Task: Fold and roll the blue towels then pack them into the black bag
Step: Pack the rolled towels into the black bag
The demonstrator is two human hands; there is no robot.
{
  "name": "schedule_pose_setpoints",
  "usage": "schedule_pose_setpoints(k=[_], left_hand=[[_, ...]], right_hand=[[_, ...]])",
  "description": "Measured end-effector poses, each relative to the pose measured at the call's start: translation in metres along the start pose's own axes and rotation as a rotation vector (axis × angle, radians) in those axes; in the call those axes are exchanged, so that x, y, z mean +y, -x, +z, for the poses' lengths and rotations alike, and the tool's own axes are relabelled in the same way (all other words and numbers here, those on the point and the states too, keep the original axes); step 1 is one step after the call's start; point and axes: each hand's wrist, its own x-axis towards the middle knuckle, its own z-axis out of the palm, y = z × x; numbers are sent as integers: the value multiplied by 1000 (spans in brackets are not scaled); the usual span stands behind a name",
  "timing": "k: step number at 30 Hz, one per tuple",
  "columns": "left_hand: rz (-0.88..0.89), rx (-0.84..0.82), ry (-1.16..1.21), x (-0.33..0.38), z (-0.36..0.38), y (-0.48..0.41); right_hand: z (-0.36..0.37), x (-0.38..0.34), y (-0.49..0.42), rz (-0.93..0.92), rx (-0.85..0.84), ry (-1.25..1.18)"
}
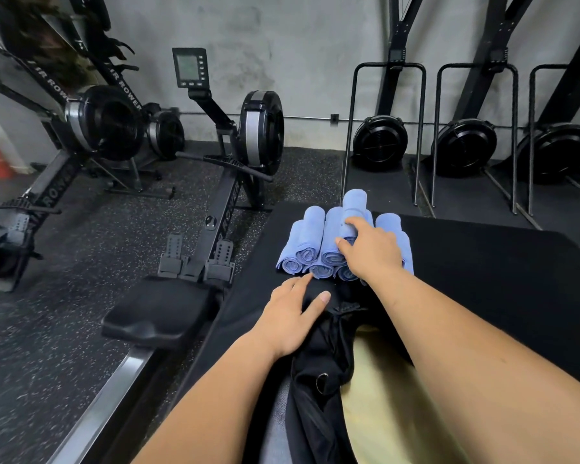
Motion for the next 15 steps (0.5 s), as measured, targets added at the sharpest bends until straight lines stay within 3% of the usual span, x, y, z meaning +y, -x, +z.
schedule_pose_setpoints(k=[10, 15], left_hand=[[27, 27, 16, 14, -11, -5], [53, 129, 132, 42, -23, -7]], right_hand=[[1, -3, -7, 115, 111, -318], [-20, -2, 13, 151, 177, -518]])
